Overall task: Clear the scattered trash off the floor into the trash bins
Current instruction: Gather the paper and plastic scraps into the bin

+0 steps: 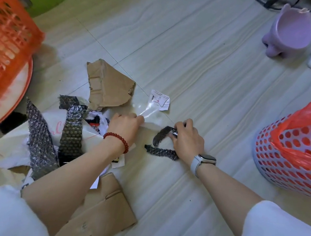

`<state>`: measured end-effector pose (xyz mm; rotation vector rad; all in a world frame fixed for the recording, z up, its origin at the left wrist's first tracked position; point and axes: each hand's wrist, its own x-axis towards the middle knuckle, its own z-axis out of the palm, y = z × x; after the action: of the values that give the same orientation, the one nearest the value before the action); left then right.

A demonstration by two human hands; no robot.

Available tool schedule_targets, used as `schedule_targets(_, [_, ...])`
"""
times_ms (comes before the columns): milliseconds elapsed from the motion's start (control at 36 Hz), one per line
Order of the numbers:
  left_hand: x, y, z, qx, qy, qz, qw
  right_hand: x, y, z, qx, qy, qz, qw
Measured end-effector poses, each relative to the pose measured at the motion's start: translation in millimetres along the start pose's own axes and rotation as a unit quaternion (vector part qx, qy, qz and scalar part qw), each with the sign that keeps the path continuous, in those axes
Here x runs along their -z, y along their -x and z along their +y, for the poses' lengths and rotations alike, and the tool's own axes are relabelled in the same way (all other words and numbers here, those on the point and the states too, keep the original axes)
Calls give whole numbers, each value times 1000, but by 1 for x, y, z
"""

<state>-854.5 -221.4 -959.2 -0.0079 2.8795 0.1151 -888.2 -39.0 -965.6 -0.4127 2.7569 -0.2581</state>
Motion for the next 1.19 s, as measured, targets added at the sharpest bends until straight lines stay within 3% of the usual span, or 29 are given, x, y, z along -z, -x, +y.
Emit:
schedule_targets(139, [-1,11,8,-46,89,48,994,1,5,7,26,46,-31,998])
schedule_targets(222, [3,10,20,-32,131,60,989,4,10,11,-14,-10,-22,1000])
schedule_targets(389, [10,-25,37,-38,102,58,992,13,19,26,-79,-109,7,991])
schedule_targets(528, [-3,-56,33,-116,79,69,988,20,20,36,-107,-126,4,986])
schedule_targets(694, [-17,-79,27,-85,51,-49,994,15,27,44,-128,-163,-1,978])
schedule_targets(806, [-20,-79,21,-145,122,31,981,16,36,52,-129,-226,14,966])
schedule_targets(1000, [1,-52,22,-103,162,82,978,27,51,57,-135,-266,16,954])
schedule_targets(1194, [39,-20,24,-40,279,162,946,41,48,33,-100,-299,5,949])
